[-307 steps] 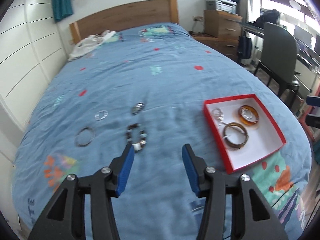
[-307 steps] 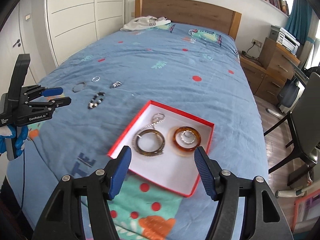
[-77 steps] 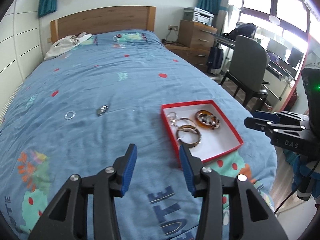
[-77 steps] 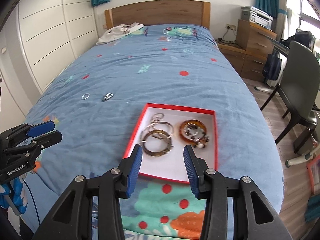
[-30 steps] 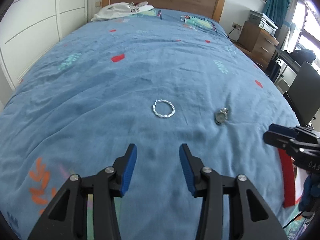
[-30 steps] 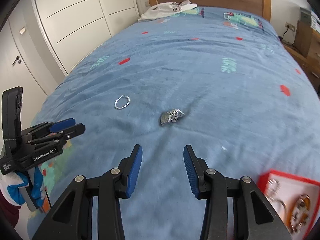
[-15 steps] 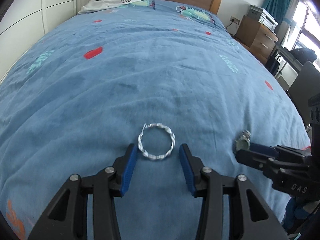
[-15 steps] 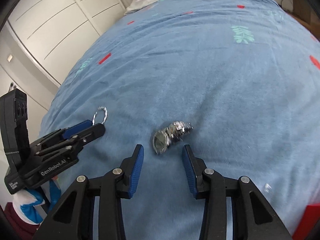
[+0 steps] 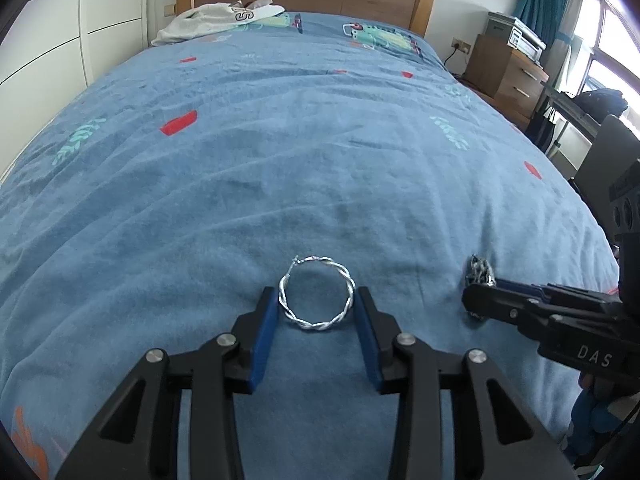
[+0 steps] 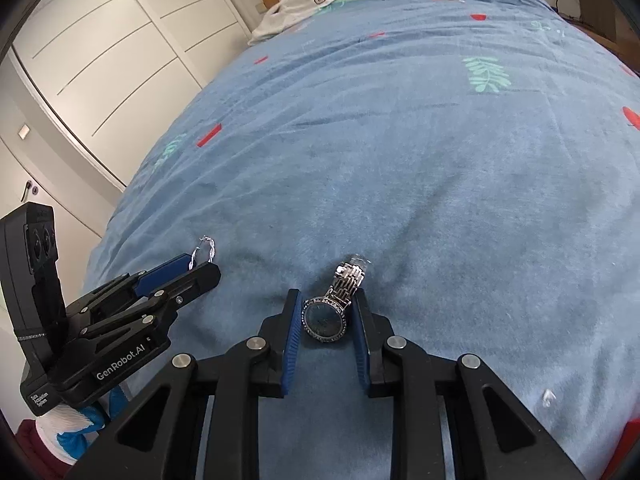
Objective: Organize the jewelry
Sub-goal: 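Grasp the twisted silver hoop with the left tool while the right tool grasps the watch, then carry the hoop and watch with both tools over the red box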
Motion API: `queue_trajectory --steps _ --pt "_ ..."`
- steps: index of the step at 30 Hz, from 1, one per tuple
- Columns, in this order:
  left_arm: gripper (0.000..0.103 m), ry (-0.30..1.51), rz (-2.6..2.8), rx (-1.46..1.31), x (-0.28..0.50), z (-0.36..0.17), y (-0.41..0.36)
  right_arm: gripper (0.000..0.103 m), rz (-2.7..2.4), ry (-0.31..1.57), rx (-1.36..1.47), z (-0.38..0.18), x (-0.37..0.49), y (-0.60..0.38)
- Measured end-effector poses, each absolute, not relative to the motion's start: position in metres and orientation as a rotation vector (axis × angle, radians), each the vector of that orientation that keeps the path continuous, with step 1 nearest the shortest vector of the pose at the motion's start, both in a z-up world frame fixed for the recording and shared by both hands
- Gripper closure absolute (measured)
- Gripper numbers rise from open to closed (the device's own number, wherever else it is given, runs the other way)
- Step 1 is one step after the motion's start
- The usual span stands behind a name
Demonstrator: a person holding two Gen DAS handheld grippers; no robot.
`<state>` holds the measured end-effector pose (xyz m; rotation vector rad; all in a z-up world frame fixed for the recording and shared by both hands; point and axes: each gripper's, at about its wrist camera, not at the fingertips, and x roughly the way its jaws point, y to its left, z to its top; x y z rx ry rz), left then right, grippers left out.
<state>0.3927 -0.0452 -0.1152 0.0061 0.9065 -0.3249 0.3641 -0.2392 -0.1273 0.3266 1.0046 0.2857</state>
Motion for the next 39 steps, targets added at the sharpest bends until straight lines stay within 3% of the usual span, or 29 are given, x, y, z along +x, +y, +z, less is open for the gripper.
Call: queue_trajectory --steps 15,27,39 --pt "0.067 0.857 -0.416 0.057 0.313 -0.047 -0.087 0.079 0.249 0.932 0.310 -0.061 0.276 -0.278" --pt "0.067 0.811 -0.601 0.074 0.214 0.011 -0.186 0.080 0.113 0.848 0.285 0.007 0.168 -0.372" --pt "0.067 0.872 -0.724 0.126 0.142 -0.011 -0.296 0.080 0.026 0.908 0.292 -0.013 0.091 -0.468"
